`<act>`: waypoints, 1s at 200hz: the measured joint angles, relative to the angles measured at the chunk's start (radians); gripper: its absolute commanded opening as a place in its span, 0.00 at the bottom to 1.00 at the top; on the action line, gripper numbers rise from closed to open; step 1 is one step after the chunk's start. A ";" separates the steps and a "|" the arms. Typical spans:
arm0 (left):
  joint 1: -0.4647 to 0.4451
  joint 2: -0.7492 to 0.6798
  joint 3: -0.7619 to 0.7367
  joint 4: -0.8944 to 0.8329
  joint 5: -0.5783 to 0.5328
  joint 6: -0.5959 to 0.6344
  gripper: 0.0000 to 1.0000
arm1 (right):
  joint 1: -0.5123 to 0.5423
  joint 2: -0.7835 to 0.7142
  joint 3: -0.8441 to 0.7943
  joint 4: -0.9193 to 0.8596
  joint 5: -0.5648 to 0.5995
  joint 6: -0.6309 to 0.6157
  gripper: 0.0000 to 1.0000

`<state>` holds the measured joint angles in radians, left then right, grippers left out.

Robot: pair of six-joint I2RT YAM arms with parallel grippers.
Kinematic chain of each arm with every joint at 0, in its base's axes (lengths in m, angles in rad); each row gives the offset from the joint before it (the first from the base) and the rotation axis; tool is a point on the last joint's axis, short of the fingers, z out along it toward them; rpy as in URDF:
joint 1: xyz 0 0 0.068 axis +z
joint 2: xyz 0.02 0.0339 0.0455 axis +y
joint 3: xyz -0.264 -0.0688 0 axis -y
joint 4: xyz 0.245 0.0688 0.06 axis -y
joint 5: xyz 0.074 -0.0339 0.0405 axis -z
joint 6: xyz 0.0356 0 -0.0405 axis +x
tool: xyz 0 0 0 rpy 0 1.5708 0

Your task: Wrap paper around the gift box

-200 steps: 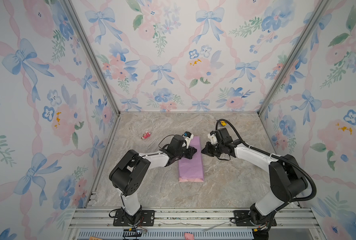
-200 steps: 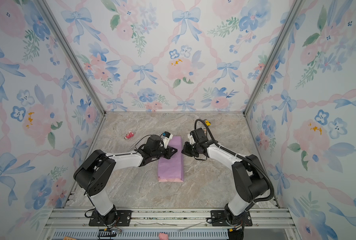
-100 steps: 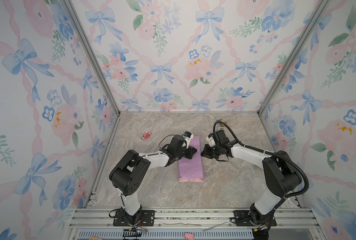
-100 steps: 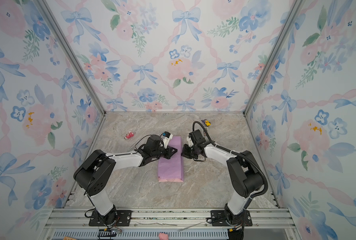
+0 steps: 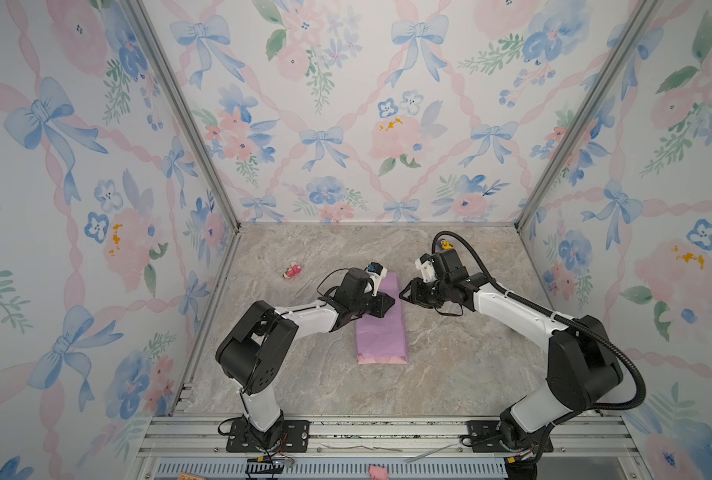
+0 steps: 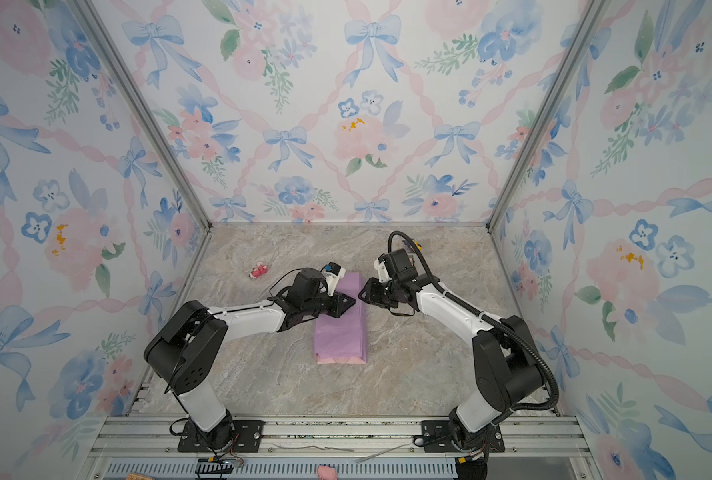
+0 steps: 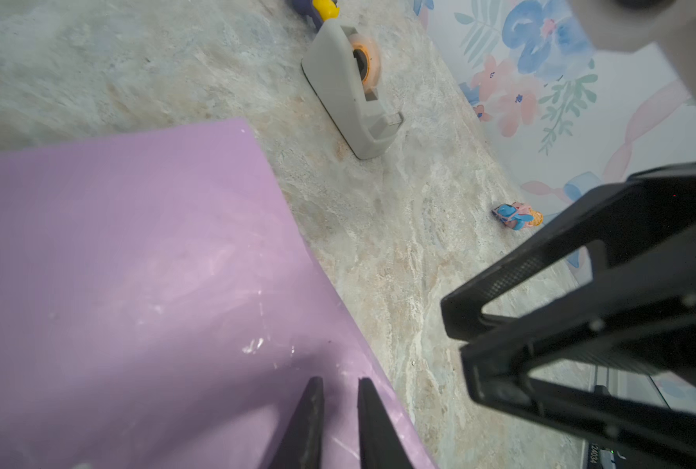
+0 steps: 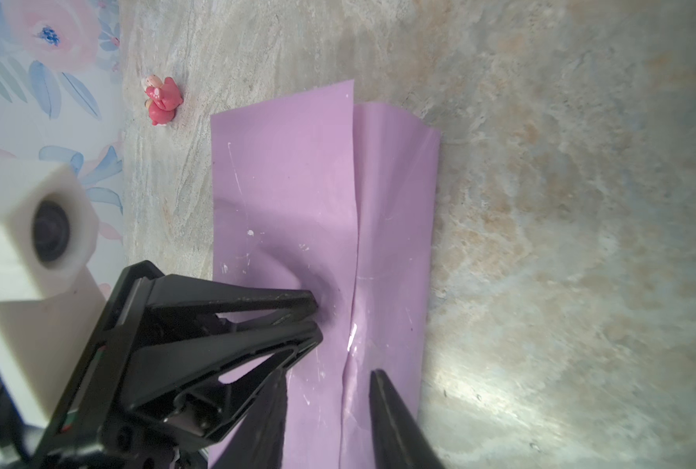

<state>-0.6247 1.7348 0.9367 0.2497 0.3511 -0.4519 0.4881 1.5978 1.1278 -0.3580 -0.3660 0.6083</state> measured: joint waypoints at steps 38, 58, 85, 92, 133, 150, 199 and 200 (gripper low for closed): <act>0.034 -0.111 0.011 -0.172 -0.052 -0.048 0.46 | -0.003 0.022 0.081 -0.088 -0.006 -0.061 0.48; 0.094 -0.201 0.002 -0.219 -0.068 -0.098 0.50 | -0.003 0.051 0.118 -0.121 -0.026 -0.080 0.48; 0.170 -0.320 -0.078 -0.232 -0.092 -0.157 0.52 | 0.000 0.129 0.163 -0.164 -0.034 -0.106 0.49; 0.180 -0.340 -0.105 -0.240 -0.093 -0.171 0.52 | 0.000 0.150 0.169 -0.176 -0.034 -0.111 0.49; 0.186 -0.346 -0.253 -0.220 -0.049 -0.232 0.47 | 0.003 0.237 0.189 -0.201 -0.047 -0.125 0.43; 0.186 -0.329 -0.286 -0.180 -0.018 -0.259 0.43 | 0.004 0.247 0.189 -0.195 -0.070 -0.123 0.35; 0.142 -0.254 -0.290 -0.055 0.029 -0.285 0.36 | -0.003 0.247 0.188 -0.169 -0.083 -0.111 0.28; 0.140 -0.253 -0.290 -0.054 0.029 -0.286 0.36 | -0.003 0.247 0.188 -0.168 -0.082 -0.111 0.28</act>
<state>-0.4843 1.4822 0.6472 0.1959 0.3801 -0.7376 0.4850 1.8446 1.3155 -0.5262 -0.4484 0.4973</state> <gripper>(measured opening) 0.375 0.286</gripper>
